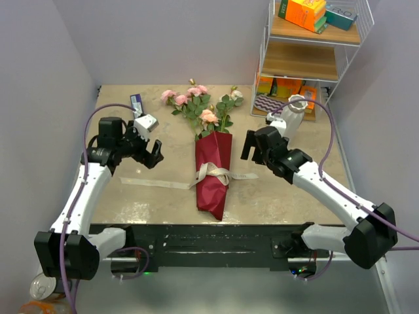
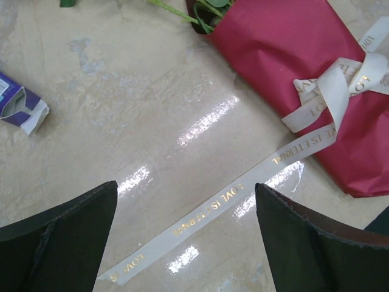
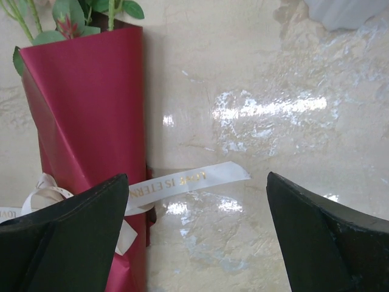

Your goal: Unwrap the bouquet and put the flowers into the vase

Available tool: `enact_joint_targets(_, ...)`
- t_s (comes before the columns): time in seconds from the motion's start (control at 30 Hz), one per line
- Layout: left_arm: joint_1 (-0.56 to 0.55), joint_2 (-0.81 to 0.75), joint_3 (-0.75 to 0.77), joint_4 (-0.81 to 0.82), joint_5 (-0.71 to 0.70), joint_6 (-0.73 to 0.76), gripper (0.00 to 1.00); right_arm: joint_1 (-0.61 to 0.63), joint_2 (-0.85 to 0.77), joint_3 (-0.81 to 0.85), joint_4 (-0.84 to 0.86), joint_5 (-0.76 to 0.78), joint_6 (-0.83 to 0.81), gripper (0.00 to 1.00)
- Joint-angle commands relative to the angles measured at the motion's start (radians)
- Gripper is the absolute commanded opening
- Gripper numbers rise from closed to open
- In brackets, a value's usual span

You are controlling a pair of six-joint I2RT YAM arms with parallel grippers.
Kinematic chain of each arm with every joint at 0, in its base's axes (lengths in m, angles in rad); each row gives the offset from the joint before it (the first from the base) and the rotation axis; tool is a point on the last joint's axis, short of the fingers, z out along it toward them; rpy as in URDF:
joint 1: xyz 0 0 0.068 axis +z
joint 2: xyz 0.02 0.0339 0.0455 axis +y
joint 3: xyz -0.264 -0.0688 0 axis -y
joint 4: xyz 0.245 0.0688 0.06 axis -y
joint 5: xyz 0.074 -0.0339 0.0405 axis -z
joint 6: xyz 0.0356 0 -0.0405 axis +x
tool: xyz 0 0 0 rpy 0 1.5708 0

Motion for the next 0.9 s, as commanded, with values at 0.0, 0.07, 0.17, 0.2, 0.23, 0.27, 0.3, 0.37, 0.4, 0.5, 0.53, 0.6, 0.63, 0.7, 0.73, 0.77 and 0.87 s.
enact_joint_targets(0.0, -0.028, 0.023, 0.034, -0.065, 0.125, 0.096, 1.00, -0.001, 0.021, -0.039, 0.066, -0.063, 0.079, 0.99)
enact_joint_targets(0.07, -0.056, 0.037, 0.029, -0.094, 0.174, 0.148, 1.00, 0.001, 0.061, -0.053, 0.069, -0.094, 0.101, 0.99)
enact_joint_targets(0.17, -0.106, 0.057, 0.006, -0.107, 0.220, 0.202, 1.00, 0.001, 0.113, -0.091, 0.075, -0.123, 0.182, 0.99)
enact_joint_targets(0.2, -0.123, 0.065, 0.000, -0.107, 0.223, 0.213, 1.00, 0.001, 0.124, -0.102, 0.094, -0.123, 0.210, 0.99)
enact_joint_targets(0.23, -0.163, 0.069, -0.005, -0.105, 0.215, 0.231, 1.00, 0.001, 0.130, -0.122, 0.103, -0.128, 0.224, 0.98)
enact_joint_targets(0.27, -0.184, 0.086, -0.014, -0.096, 0.206, 0.237, 1.00, 0.001, 0.141, -0.131, 0.114, -0.128, 0.239, 0.98)
enact_joint_targets(0.3, -0.209, 0.098, -0.017, -0.095, 0.195, 0.240, 1.00, 0.001, 0.146, -0.139, 0.132, -0.128, 0.262, 0.98)
enact_joint_targets(0.37, -0.275, 0.135, -0.017, -0.082, 0.160, 0.248, 1.00, -0.001, 0.150, -0.160, 0.152, -0.134, 0.277, 0.98)
enact_joint_targets(0.4, -0.292, 0.149, -0.017, -0.076, 0.155, 0.248, 1.00, 0.001, 0.152, -0.166, 0.161, -0.131, 0.279, 0.98)
enact_joint_targets(0.5, -0.342, 0.207, -0.014, -0.050, 0.128, 0.248, 1.00, 0.001, 0.152, -0.176, 0.148, -0.110, 0.283, 0.98)
enact_joint_targets(0.53, -0.356, 0.238, -0.015, -0.041, 0.119, 0.248, 1.00, -0.001, 0.149, -0.177, 0.138, -0.105, 0.287, 0.98)
enact_joint_targets(0.6, -0.385, 0.259, -0.025, -0.004, 0.106, 0.247, 1.00, 0.001, 0.137, -0.179, 0.106, -0.088, 0.303, 0.99)
enact_joint_targets(0.63, -0.396, 0.278, -0.028, 0.025, 0.078, 0.250, 1.00, 0.001, 0.129, -0.183, 0.100, -0.085, 0.309, 0.99)
enact_joint_targets(0.7, -0.424, 0.296, -0.043, 0.057, 0.051, 0.254, 1.00, -0.001, 0.106, -0.191, 0.088, -0.099, 0.337, 0.99)
enact_joint_targets(0.73, -0.430, 0.318, -0.045, 0.079, 0.031, 0.260, 1.00, -0.001, 0.097, -0.203, 0.091, -0.109, 0.351, 0.99)
enact_joint_targets(0.77, -0.435, 0.330, -0.043, 0.085, 0.027, 0.266, 1.00, -0.001, 0.094, -0.208, 0.095, -0.119, 0.384, 0.99)
enact_joint_targets(0.87, -0.445, 0.376, -0.048, 0.122, 0.014, 0.283, 1.00, -0.001, 0.083, -0.222, 0.111, -0.140, 0.455, 0.99)
